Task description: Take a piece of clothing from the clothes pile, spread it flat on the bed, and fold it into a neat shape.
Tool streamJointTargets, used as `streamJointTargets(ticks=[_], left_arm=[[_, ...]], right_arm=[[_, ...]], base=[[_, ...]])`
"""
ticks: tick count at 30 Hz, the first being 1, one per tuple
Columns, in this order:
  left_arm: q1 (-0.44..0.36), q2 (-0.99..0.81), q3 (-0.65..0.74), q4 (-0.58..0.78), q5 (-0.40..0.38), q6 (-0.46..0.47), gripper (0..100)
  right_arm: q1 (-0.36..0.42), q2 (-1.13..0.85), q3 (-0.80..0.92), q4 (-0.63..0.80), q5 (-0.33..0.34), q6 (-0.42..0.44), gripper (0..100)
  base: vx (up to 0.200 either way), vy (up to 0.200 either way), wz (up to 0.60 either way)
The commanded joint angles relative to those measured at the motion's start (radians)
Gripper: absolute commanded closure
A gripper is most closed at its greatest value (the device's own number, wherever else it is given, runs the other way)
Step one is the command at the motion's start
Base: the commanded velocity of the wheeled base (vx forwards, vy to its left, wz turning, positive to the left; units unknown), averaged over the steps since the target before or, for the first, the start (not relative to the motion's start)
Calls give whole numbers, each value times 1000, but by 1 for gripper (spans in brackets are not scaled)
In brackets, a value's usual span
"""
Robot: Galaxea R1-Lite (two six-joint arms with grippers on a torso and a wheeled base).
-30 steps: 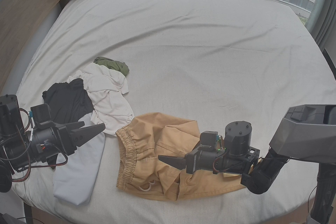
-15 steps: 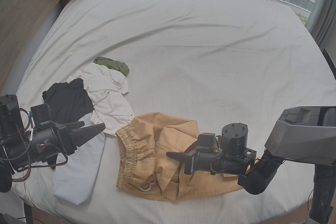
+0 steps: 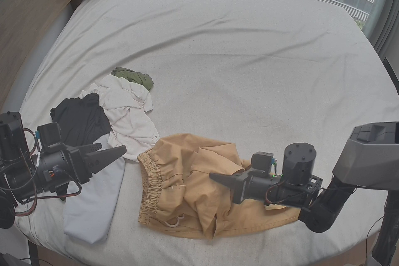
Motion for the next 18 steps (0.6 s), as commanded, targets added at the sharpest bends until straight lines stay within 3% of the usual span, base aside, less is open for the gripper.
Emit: streamJointTargets(ticks=[1,13,18], left_arm=[[-20,23,7,-8,-6,-17,0],[-71,128,36,-111,-11,-17,0],[-72,208,75,-232,-9,-14,0]], right_arm=[[-54,-106,79,-46,6,0,100],[-171,-183,166,-113,69,40,100],[-254,-226,166,-113,114,50,100]], base=[[0,0,0],[0,0,0],[0,0,0]])
